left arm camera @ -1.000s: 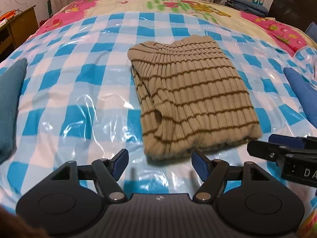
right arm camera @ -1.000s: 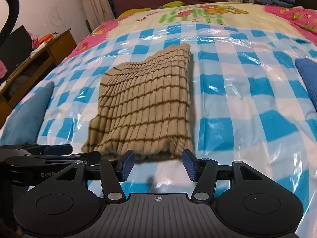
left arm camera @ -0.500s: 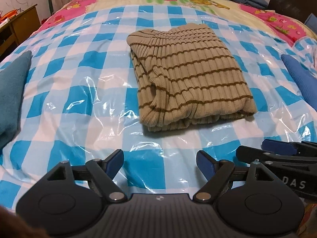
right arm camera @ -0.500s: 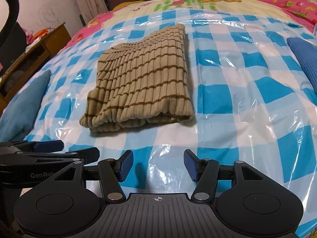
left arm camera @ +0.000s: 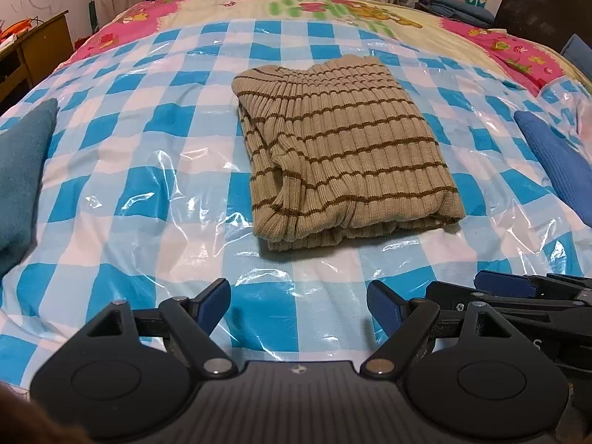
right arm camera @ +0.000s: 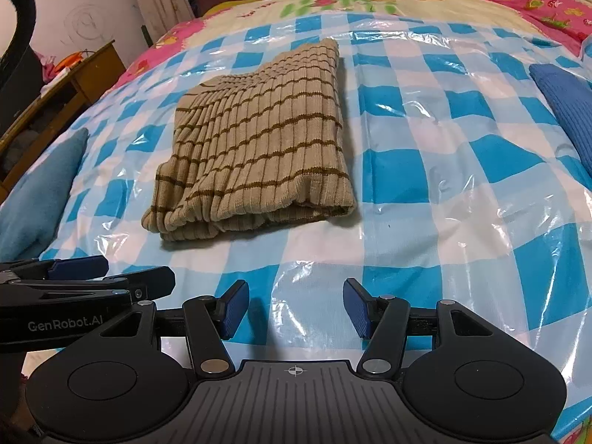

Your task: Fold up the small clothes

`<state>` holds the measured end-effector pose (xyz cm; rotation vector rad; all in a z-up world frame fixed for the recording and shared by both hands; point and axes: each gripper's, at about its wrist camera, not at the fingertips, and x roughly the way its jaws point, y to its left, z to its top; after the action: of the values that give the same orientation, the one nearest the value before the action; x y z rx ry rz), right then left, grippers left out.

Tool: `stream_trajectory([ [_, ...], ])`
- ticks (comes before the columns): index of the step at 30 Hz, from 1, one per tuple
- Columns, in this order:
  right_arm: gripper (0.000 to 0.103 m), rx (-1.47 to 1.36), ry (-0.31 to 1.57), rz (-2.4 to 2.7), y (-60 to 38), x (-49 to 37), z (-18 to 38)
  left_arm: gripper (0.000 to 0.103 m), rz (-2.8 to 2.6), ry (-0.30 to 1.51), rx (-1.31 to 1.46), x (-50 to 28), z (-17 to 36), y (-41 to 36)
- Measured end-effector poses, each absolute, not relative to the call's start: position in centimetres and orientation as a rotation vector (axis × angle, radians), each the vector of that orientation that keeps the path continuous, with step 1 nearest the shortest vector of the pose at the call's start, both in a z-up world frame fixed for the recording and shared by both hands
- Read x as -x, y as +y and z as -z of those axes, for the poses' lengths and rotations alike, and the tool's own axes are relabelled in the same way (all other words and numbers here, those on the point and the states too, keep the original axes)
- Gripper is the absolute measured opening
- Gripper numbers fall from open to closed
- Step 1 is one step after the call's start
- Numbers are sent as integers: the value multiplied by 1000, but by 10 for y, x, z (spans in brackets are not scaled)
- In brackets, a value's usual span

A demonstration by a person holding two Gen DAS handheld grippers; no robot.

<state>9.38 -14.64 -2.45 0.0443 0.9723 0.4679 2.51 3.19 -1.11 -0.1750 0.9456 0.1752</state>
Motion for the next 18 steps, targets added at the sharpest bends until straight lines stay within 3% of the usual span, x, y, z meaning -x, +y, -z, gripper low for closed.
stream_trajectory([
  [18, 57, -69, 970, -476, -148, -93, 25, 86, -182, 937, 177, -23, 10, 31],
])
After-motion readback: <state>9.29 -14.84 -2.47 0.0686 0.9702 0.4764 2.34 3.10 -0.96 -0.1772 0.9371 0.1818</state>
